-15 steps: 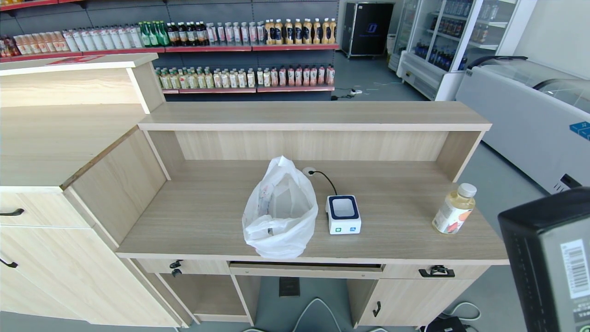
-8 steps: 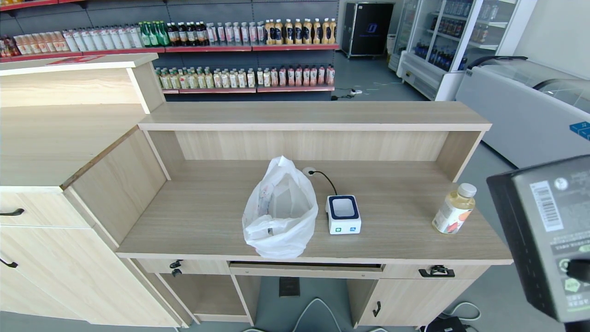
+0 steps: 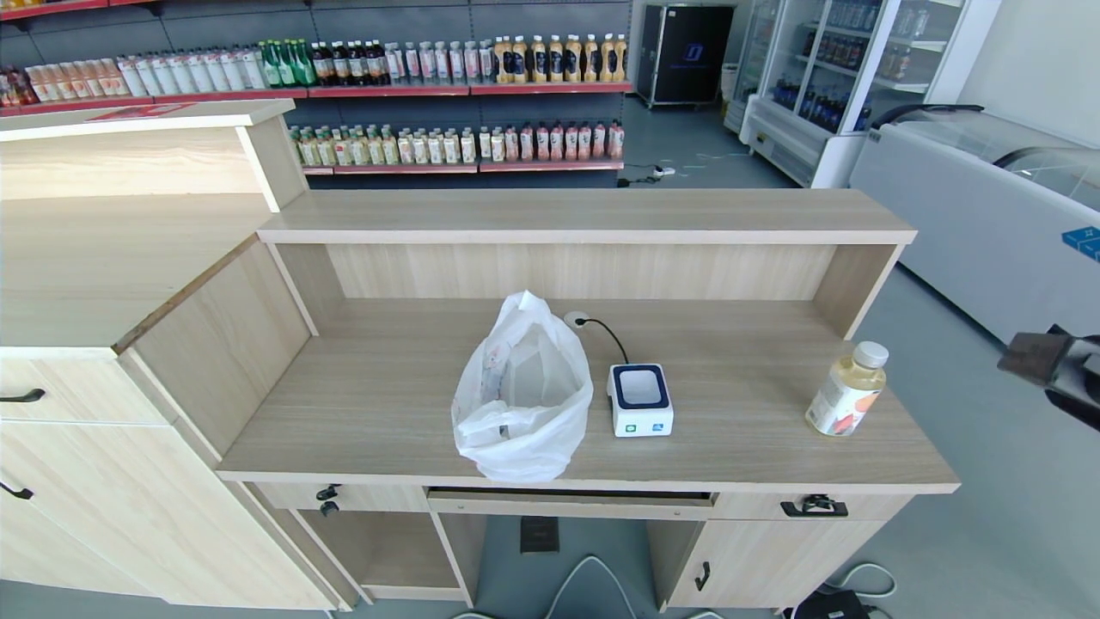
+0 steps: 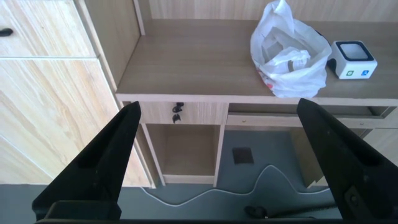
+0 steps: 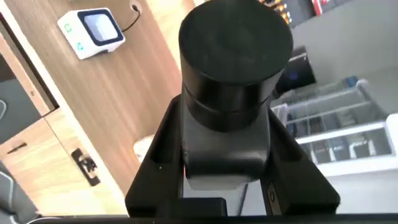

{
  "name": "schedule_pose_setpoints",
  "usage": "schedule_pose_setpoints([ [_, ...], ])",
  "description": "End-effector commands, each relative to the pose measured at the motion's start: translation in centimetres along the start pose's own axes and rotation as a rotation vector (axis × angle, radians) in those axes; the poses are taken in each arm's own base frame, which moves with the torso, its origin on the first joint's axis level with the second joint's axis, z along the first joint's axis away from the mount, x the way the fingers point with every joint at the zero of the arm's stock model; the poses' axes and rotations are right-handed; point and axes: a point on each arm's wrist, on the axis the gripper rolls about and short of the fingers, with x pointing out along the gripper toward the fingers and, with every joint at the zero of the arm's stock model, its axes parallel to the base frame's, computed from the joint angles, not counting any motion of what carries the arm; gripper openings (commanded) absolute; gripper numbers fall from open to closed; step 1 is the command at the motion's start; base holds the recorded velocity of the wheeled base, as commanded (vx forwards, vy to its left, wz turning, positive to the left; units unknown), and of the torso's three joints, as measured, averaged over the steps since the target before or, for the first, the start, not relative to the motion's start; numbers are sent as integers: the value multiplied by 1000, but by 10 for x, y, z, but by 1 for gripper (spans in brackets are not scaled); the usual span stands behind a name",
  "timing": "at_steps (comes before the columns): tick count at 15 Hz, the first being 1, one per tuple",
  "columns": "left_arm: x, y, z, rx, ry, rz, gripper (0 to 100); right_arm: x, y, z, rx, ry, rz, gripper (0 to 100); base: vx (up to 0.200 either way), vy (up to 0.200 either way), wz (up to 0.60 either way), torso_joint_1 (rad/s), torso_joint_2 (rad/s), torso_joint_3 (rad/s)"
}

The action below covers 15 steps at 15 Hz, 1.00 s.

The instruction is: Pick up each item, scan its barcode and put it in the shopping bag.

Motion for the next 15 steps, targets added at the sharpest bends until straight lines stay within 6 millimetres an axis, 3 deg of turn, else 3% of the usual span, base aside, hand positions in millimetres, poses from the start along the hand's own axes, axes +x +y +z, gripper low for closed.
schedule_pose_setpoints([
  [1,0,0,0,0,0,0,100,-7,4,-35,221,184,-23,0,0,0,0,0,0,0],
  [4,0,0,0,0,0,0,100,-8,13,-50,364,235,9,0,0,0,0,0,0,0],
  [7,0,0,0,0,1,0,100,-4,11,-47,410,212,24,0,0,0,0,0,0,0],
  [10,0,0,0,0,0,1,100,0,0,-42,524,232,-40,0,0,0,600,-1,-1,2],
  [12,0,0,0,0,0,0,100,26,-18,-31,669,243,-114,0,0,0,600,5,10,2],
  [15,0,0,0,0,1,0,100,81,-46,-29,1091,124,-129,0,0,0,200,4,2,-1],
])
